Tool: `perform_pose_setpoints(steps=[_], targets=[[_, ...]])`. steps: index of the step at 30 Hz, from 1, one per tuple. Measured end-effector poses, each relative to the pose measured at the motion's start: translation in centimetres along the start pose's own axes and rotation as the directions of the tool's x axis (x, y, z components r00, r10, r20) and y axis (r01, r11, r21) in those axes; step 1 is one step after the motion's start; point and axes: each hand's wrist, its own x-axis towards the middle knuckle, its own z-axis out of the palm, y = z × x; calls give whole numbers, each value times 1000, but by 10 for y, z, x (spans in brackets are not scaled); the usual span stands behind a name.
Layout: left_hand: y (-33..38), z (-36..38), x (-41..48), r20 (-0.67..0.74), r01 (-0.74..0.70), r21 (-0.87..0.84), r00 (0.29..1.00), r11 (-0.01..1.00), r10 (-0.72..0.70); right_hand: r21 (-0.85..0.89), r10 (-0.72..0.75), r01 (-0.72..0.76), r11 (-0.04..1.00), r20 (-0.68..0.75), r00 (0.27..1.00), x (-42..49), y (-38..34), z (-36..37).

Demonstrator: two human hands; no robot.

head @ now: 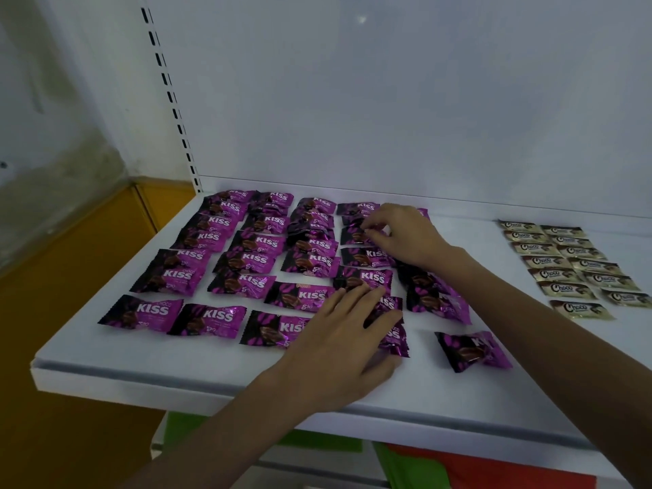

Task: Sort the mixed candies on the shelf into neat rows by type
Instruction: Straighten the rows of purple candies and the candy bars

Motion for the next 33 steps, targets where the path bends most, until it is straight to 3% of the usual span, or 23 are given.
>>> perform_pose_setpoints(steps=[4,19,25,33], targets=[[0,-1,1,24,0,-10,1000,1000,0,-56,-1,4,998,58,998,-6,-1,3],[2,-4,-6,-3,11,-20,1000,1000,-11,15,-12,13,1000,-22,1000,-11,-6,-4],[2,-3,-14,-29,4,-10,1000,1000,-4,-15,-86,88,996,113,990,-36,-14,-8],[6,-5,-21,-73,44,-34,996,998,-47,-21,-44,46,999,84,995,-39,-22,-14]])
